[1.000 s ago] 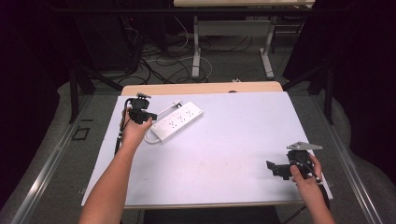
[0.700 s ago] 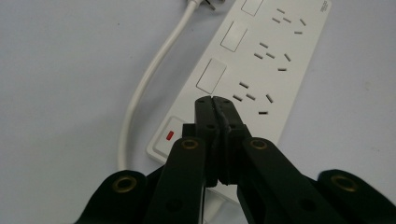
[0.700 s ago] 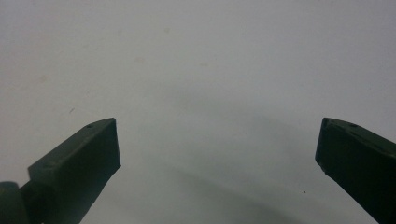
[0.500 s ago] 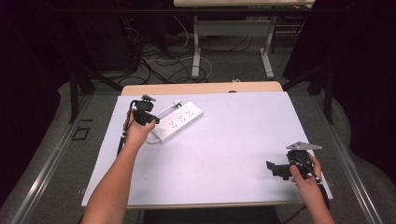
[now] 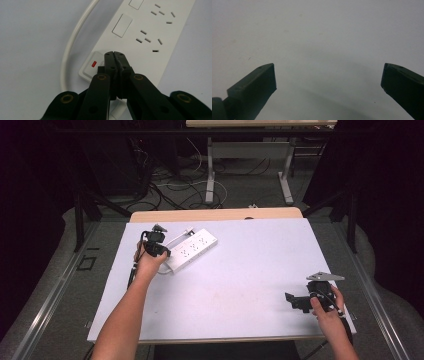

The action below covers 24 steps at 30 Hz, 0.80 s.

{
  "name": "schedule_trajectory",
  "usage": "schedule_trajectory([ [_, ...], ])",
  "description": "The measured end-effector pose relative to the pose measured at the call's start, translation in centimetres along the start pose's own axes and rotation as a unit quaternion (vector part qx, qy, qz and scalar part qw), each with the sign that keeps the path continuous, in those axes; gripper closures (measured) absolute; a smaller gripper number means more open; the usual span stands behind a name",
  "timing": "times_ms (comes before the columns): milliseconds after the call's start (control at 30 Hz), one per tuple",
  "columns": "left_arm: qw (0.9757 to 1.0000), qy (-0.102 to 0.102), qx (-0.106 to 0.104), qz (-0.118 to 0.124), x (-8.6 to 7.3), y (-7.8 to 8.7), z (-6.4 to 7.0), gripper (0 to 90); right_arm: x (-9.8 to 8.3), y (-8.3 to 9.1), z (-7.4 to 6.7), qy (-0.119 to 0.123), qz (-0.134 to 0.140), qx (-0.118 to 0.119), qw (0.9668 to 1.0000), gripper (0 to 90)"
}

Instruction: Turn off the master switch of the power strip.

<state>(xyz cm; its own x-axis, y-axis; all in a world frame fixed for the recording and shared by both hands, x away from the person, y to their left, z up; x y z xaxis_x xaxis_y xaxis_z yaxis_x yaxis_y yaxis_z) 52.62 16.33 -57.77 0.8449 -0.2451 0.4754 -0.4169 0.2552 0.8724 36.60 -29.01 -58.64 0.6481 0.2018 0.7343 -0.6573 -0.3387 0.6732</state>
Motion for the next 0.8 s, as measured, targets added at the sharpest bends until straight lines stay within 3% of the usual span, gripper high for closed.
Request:
schedule_trajectory([
  [300,0.9999,0.009,0.011,-0.001,-0.12,-0.29,-0.24,90.0,-0.06,-0.08,-0.02,0.001,-0.002,0.001,1.0000,0.0],
  [500,0.9994,0.012,0.031,0.003,-0.17,-0.34,-0.20,90.0,-0.06,-0.10,0.02,0.005,-0.001,0.000,1.0000,0.0],
  [800,0.9995,0.020,0.024,0.004,-0.23,-0.46,-0.26,90.0,-0.06,-0.12,-0.03,0.005,-0.002,0.001,1.0000,0.0],
])
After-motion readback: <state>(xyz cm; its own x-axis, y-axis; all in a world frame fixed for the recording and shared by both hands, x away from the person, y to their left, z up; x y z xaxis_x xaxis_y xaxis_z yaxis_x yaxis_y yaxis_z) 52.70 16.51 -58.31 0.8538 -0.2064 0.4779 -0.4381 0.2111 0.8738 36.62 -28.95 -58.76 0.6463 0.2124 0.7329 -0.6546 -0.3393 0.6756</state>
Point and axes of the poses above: each handheld gripper's, and its own axes: y roughly backward along the jaws, x roughly out of its top, z roughly to its right, the point moved 8 cm from there along -y, roughly forward along the jaws, and after that the axes turned 1 degree about x, right-handed, at the moved point
